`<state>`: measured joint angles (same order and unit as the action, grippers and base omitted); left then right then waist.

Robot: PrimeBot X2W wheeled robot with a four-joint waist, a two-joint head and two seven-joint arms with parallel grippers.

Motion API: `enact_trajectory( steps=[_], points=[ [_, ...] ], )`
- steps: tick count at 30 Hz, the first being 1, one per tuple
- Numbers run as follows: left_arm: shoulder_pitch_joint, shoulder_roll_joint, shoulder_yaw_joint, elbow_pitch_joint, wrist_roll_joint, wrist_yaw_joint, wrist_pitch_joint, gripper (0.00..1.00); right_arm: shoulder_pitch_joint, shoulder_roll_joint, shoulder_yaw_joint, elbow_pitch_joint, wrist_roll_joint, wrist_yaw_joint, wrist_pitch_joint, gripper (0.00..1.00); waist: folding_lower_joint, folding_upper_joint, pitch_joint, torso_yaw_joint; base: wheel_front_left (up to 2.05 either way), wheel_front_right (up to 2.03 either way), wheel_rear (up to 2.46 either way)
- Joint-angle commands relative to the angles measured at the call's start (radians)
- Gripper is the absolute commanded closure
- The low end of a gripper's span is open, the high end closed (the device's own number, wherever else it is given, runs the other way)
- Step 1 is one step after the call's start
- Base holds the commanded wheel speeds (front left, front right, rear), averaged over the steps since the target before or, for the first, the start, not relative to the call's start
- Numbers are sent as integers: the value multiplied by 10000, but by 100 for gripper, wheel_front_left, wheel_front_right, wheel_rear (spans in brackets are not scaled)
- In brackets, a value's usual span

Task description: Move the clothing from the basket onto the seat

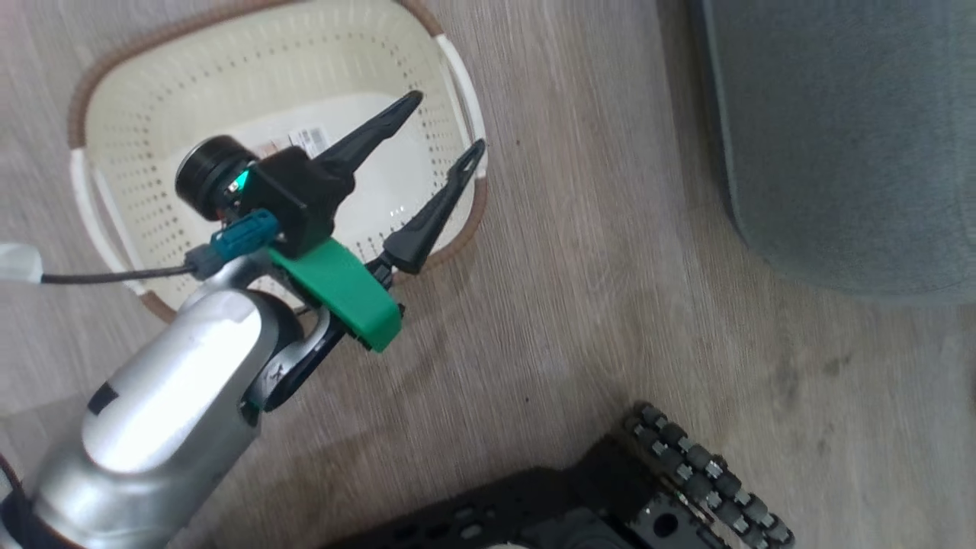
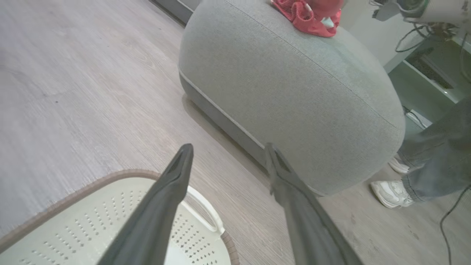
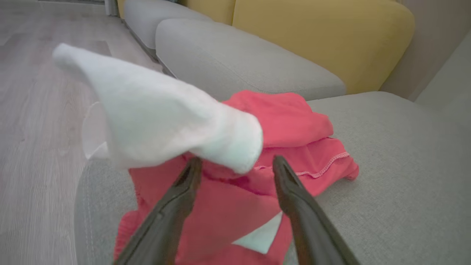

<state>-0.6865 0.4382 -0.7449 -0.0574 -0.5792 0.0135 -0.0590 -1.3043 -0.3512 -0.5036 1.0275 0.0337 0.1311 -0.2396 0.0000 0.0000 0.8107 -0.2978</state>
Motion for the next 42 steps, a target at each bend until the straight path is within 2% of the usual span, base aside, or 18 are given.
enact_trajectory(
  steps=[1,6,11,12,14,18,22,27,31,36,42],
  points=[
    [257,90,300,-67,-15,77,-284,0,566,-163,467,-351,-209,-4,-131,0,0,0,-642,93,0,0,0],
    [929,-134,460,909,-333,173,-1130,0,2062,-61,2282,-1072,-487,-4,-208,0,0,0,-2288,369,0,0,0],
    [1758,-507,949,2124,-976,228,-1776,0,4240,164,3684,-2957,206,-4,-218,0,0,0,-4080,1031,0,0,0],
    [1758,-507,949,2124,-976,228,-1776,0,4240,164,3684,-2957,206,-4,-218,0,0,0,-4080,1031,0,0,0],
    [2080,-527,1108,2716,-903,278,-1915,0,5306,368,4222,-3803,569,-4,-219,0,0,0,-4764,1344,0,0,0],
    [2824,-840,1826,3636,-1085,298,-2015,0,7558,599,5419,-5003,1133,-4,-220,0,0,0,-5847,2101,0,0,0],
    [3600,-1124,3110,3921,-758,271,-2023,0,9273,964,6044,-5908,1459,-4,-220,0,0,0,-6479,2793,0,0,0],
    [4310,-1444,4403,4296,-18,48,-2026,0,10580,1500,6150,-6682,1110,-4,-221,0,0,0,-6935,3536,0,0,0],
    [4713,-1887,5385,4398,542,-171,-2026,0,11266,2108,5754,-7056,733,-4,-221,0,0,0,-7212,3877,0,0,0],
    [5115,-2397,6287,4532,1339,-521,-2027,0,12047,2695,5374,-7006,448,-4,-221,0,0,0,-7769,4014,0,0,0],
    [5318,-2859,7070,4483,2079,-859,-2027,0,12464,2966,5176,-7049,282,-4,-221,0,0,0,-7917,3745,0,0,0]
  ],
)
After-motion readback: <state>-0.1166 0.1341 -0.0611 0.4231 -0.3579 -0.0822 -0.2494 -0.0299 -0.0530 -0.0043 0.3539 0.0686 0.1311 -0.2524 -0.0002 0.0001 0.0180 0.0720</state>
